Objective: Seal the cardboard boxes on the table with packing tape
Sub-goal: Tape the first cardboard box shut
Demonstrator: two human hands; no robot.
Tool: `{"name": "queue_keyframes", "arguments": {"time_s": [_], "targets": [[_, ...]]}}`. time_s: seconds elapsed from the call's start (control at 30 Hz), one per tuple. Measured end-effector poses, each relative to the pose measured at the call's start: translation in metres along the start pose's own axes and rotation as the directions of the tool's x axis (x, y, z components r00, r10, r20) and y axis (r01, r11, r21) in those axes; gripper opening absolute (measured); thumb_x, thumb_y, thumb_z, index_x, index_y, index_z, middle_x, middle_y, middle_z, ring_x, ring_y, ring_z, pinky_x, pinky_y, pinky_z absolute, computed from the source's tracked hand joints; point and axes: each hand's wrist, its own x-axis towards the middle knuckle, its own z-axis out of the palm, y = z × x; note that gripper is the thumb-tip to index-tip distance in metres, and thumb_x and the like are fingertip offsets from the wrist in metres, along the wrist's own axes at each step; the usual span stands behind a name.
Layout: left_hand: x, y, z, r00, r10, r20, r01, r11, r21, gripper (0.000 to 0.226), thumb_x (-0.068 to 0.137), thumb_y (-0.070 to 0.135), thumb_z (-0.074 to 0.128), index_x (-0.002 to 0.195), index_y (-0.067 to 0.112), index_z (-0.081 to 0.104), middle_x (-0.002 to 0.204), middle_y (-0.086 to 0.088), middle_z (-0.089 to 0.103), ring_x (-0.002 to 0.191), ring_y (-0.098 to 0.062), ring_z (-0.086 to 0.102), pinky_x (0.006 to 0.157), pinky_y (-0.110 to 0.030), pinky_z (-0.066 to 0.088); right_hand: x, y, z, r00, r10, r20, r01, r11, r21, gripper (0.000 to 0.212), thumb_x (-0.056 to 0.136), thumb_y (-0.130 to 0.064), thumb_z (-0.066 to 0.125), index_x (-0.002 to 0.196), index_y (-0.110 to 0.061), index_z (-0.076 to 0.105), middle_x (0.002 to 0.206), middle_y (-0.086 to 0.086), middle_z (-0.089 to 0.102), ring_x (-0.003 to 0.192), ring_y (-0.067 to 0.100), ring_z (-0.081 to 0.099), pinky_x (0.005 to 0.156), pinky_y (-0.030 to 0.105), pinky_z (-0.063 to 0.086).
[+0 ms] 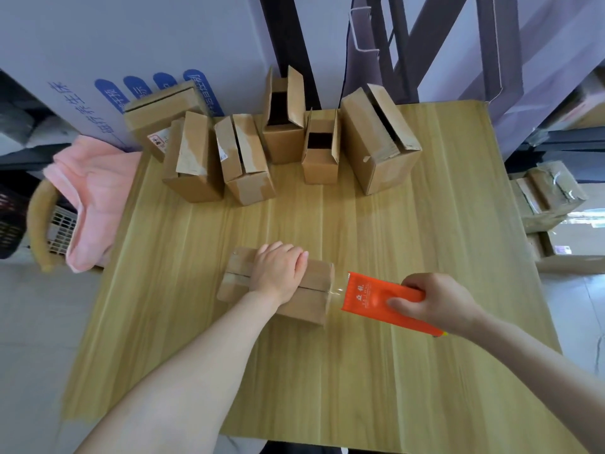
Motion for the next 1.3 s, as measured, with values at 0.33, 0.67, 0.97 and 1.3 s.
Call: {"name": "queue_keyframes", "arguments": {"time_s": [0.33, 0.67, 0.97, 1.3], "targets": [[-0.002, 0.005, -0.002, 1.000, -0.017, -0.009, 0.017, 1.000, -0.013, 0.049, 0.099, 0.038, 0.019, 0.078, 0.021, 0.060, 0.075, 0.009, 0.057, 0.079, -0.017, 0.049, 0.082, -0.033, 0.035, 0.019, -0.018, 0.008, 0.995, 0.093, 0.029, -0.085, 0.975, -0.207, 0.047, 0.072, -0.068, 0.053, 0.072, -0.022, 0.065, 0.066, -0.007, 0.063, 0.058, 0.010, 0.060, 0.045, 0.021, 0.037], [-0.002, 0.009, 0.000, 0.999, -0.048, -0.016, 0.049, 0.999, 0.009, 0.048, 0.099, 0.036, 0.021, 0.082, 0.019, 0.064, 0.082, 0.005, 0.063, 0.084, -0.019, 0.052, 0.085, -0.034, 0.036, 0.042, -0.066, 0.012, 0.989, 0.147, -0.014, -0.145, 0.939, -0.312, 0.039, 0.078, -0.055, 0.054, 0.063, -0.019, 0.049, 0.062, -0.005, 0.054, 0.053, 0.012, 0.049, 0.045, 0.023, 0.029], [-0.003, 0.008, -0.002, 0.999, -0.034, -0.004, 0.033, 0.999, -0.030, 0.054, 0.098, 0.040, 0.016, 0.085, 0.021, 0.065, 0.083, 0.007, 0.064, 0.085, -0.017, 0.053, 0.086, -0.034, 0.038, 0.054, -0.070, 0.000, 0.948, 0.297, 0.111, -0.268, 0.939, -0.216, 0.045, 0.071, -0.067, 0.057, 0.073, -0.022, 0.052, 0.076, -0.005, 0.060, 0.066, 0.014, 0.055, 0.051, 0.027, 0.033], [-0.008, -0.005, 0.000, 0.996, -0.001, 0.093, 0.005, 0.999, -0.049, 0.065, 0.081, 0.079, 0.020, 0.095, 0.031, 0.061, 0.096, 0.015, 0.062, 0.099, -0.013, 0.050, 0.093, -0.033, 0.032, 0.024, -0.064, 0.020, 0.884, 0.439, -0.160, -0.447, 0.894, -0.014, 0.047, 0.081, -0.059, 0.049, 0.065, -0.015, 0.057, 0.060, -0.002, 0.059, 0.052, 0.016, 0.056, 0.046, 0.022, 0.031]]}}
